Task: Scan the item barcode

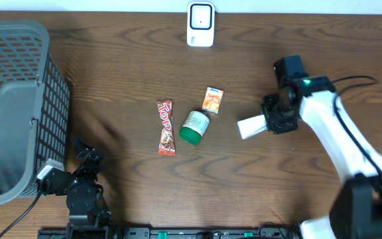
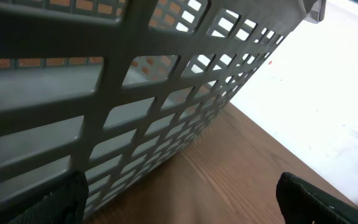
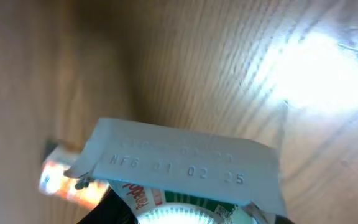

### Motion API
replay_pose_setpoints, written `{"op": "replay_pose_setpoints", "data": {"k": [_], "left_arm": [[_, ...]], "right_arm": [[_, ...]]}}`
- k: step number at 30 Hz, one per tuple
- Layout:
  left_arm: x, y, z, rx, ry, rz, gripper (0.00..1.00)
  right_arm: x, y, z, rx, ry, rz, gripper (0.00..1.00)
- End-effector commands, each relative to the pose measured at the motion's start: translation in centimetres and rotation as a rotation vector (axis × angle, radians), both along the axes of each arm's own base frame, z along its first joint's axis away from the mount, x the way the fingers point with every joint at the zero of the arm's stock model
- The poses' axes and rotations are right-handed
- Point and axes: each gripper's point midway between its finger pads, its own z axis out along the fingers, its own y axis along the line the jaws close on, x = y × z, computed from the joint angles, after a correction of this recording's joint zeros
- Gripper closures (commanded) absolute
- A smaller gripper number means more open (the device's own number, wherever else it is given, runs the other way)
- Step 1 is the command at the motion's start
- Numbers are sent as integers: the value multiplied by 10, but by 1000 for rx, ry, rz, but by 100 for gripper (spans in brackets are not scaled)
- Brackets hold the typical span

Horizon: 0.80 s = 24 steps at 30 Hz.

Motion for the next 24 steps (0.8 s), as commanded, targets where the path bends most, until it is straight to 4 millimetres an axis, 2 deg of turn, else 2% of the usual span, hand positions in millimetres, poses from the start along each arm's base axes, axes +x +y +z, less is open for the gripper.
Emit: {"op": "replay_pose_setpoints", "data": {"k": [1,5,12,13,15,18,24], "left_arm": [[-3,3,-11,6,35,22,3],[-3,3,-11,5,34,22,3],[-3,3,-11,5,34,22,3],[-3,3,-11,5,34,22,3],[-3,3,-11,5,34,22,3],[-3,3,-11,5,34,22,3],[-3,3,-11,5,34,22,3]], "right_arm": [[-9,-5,22,-43,-52,-3,71],[-23,-3,35,-10,-43,-31,70],[-46,9,34,83,72,-144,72],[-48,9,34,90,84,-160,71],[-49,12,35,107,90,-161,64],[-52,17,36,138,108,-156,61],[-64,32,40,230,174,-148,65]]}}
